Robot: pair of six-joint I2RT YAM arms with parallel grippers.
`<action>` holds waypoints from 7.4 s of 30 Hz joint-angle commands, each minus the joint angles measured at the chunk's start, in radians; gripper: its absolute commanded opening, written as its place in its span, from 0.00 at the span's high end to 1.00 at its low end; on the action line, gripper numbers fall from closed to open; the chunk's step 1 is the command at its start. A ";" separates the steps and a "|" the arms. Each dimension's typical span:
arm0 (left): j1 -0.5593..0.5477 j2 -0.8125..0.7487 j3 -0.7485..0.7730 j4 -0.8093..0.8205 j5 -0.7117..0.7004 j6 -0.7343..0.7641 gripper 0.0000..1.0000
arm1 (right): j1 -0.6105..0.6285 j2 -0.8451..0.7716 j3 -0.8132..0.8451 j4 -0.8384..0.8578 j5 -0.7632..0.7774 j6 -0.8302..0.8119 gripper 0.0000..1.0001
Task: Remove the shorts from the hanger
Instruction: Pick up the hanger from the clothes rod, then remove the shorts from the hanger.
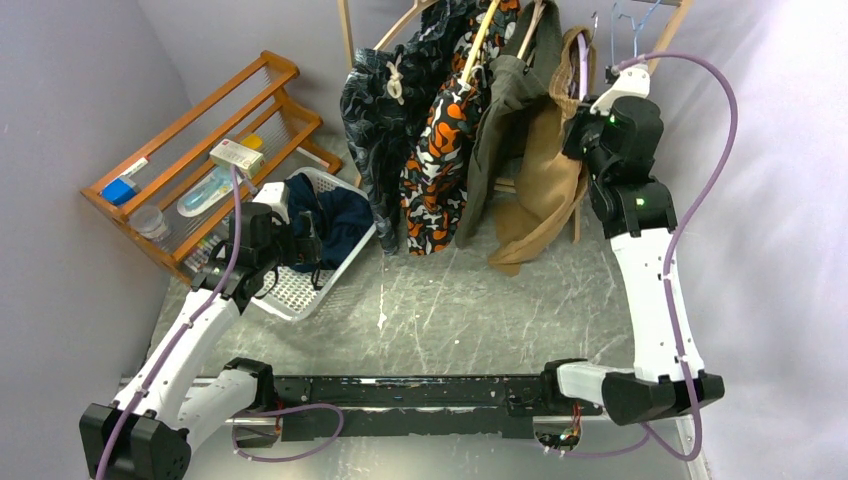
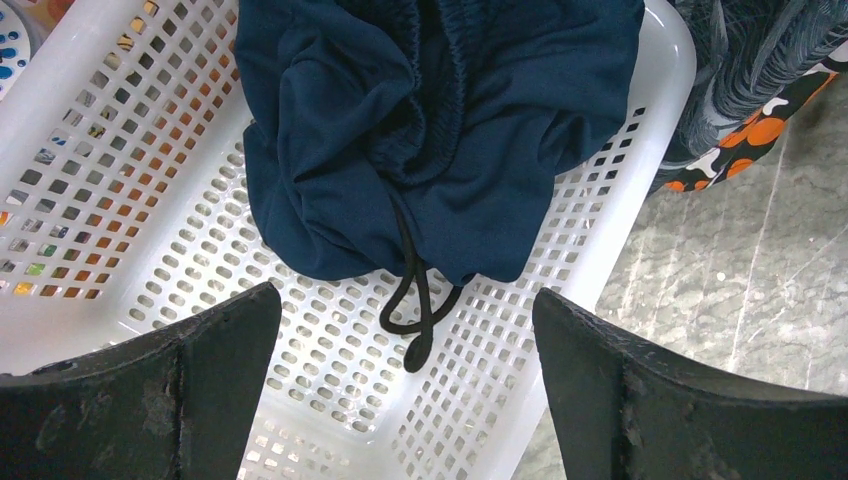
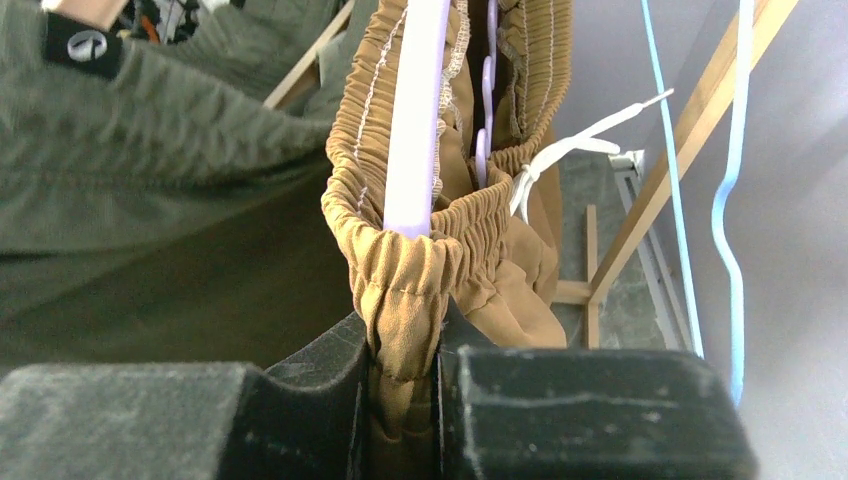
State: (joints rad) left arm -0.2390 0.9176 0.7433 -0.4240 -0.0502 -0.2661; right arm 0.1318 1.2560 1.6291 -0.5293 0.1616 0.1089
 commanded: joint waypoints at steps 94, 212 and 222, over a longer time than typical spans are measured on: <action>-0.421 0.207 0.126 0.121 0.195 -0.475 0.15 | 0.335 -0.481 -0.760 -0.114 -0.986 0.046 1.00; -0.564 0.076 -0.010 0.639 0.146 -0.839 0.25 | 0.336 -0.527 -0.881 0.204 -0.789 0.210 1.00; -0.670 0.300 0.064 0.826 0.079 -0.985 0.29 | 0.337 -0.542 -0.885 0.170 -0.840 0.194 1.00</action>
State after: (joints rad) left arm -0.8635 1.1618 0.7433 0.2451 0.0669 -1.1698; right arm 0.4618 0.7341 0.7322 -0.4091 -0.6254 0.3161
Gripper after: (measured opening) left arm 0.730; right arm 0.160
